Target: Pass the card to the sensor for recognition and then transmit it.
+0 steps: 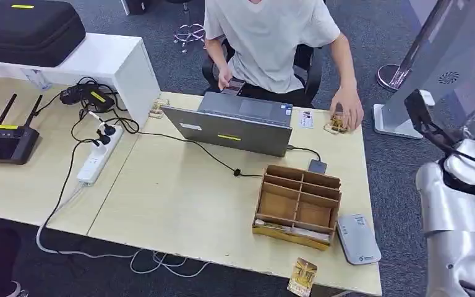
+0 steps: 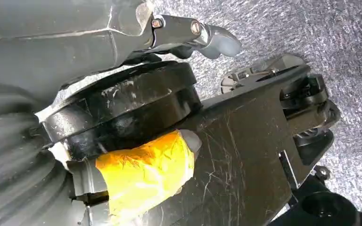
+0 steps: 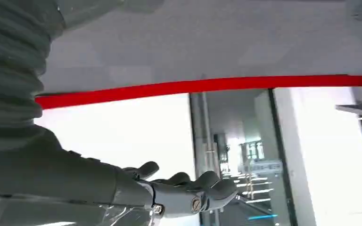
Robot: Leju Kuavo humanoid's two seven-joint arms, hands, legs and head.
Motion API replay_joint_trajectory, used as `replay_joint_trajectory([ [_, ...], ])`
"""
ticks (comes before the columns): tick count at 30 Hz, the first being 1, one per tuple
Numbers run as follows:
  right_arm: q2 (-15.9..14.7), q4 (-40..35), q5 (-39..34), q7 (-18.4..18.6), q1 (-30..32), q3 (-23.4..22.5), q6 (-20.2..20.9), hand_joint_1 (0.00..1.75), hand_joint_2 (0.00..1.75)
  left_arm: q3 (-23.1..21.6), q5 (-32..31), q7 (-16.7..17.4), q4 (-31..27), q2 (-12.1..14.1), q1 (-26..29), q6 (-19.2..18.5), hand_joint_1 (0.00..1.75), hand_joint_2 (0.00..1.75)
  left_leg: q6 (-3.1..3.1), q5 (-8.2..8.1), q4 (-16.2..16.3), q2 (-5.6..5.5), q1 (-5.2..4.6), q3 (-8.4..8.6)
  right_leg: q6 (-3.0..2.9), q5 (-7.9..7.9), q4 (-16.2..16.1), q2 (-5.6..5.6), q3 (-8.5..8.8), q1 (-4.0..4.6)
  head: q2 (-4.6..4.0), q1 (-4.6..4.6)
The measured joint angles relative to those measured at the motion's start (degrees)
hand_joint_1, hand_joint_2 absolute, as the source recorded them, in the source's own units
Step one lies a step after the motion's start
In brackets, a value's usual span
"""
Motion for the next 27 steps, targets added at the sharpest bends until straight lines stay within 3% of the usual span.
replay_joint_trajectory([
  [3, -5.56, 2.29, 0.02, 0.74, 4.85, -3.95, -2.38, 0.0, 1.75, 0.0, 0.96, 0.65, 0.0, 0.0, 0.09, 0.59, 0.0, 1.75, 0.07, 0.04, 0.0, -0.81, 0.05, -0.15, 0.14, -0.15, -0.01, -0.77, 0.21, 0.02, 0.0, 0.05],
  [6, -9.58, 3.84, 0.02, 1.14, 9.98, -7.92, -4.0, 0.0, 1.75, 0.0, 1.83, 1.31, 0.0, 0.0, 0.06, 1.07, 0.0, 1.75, 0.14, -0.03, -0.01, -0.77, 0.03, -0.2, 0.14, -0.15, -0.01, -0.71, 0.22, 0.01, 0.0, 0.05],
  [11, -13.2, 5.44, -0.07, 1.92, 16.42, -12.83, -4.79, 0.0, 1.75, 0.0, 2.93, 2.49, 0.0, 0.0, -0.13, 1.16, 0.0, 1.75, 0.13, -0.14, -0.01, -0.37, -0.01, 0.0, 0.15, -0.2, -0.06, -0.32, 0.1, -0.02, 0.0, 0.0],
  [16, -14.42, 8.48, -0.37, -2.59, 28.6, -27.18, -9.25, 0.0, 1.75, -0.02, 4.17, 3.76, 0.0, -0.22, -0.01, 1.66, 0.0, 1.75, 0.15, -0.29, -0.06, -1.08, 0.09, 0.0, 0.12, -0.57, -0.12, -1.07, 0.52, 0.12, 0.0, 0.09],
  [17, -14.31, 9.4, -0.64, -3.57, 31.11, -29.93, -9.4, 0.0, 1.75, -0.02, 4.15, 3.76, 0.0, -0.35, 0.03, 1.68, 0.0, 0.0, 0.14, -0.34, -0.07, -1.07, 0.1, 0.0, 0.1, -0.59, -0.11, -1.07, 0.54, 0.14, 0.0, 0.09],
  [20, -11.8, 13.52, -1.29, -5.73, 36.93, -38.25, -9.12, 0.0, 1.75, -0.02, 2.48, 4.34, 0.0, -0.85, 0.18, 1.88, 0.0, 0.0, -0.01, -0.47, -0.12, -0.93, 0.16, 0.08, 0.02, -0.64, -0.11, -0.9, 0.53, 0.19, 0.0, 0.06],
  [21, -10.04, 15.37, -0.81, -4.99, 38.67, -40.61, -8.44, 0.0, 1.75, -0.02, 1.27, 5.11, 0.0, -0.98, 0.18, 2.36, 0.0, 1.75, -0.11, -0.55, -0.12, -0.85, 0.21, 0.11, -0.08, -0.7, -0.1, -0.84, 0.54, 0.25, 0.02, 0.15],
  [24, -3.66, 19.65, -0.46, -0.37, 41.91, -45.05, -6.84, 0.0, 1.75, -0.02, -0.18, 6.84, 0.0, -1.57, 0.01, 3.12, 0.0, 1.75, -0.24, -0.63, -0.21, -0.53, 0.27, 0.24, -0.18, -0.74, -0.06, -0.49, 0.52, 0.31, 0.0, 0.09],
  [27, 1.87, 22.31, -0.33, 1.61, 43.26, -47.16, -6.73, 0.0, 1.75, -0.04, -0.29, 7.32, 0.02, -1.84, -0.17, 3.32, 0.0, 1.75, -0.27, -0.64, -0.36, -0.19, 0.19, 0.45, -0.22, -0.75, -0.02, -0.19, 0.49, 0.25, 0.0, 0.11],
])
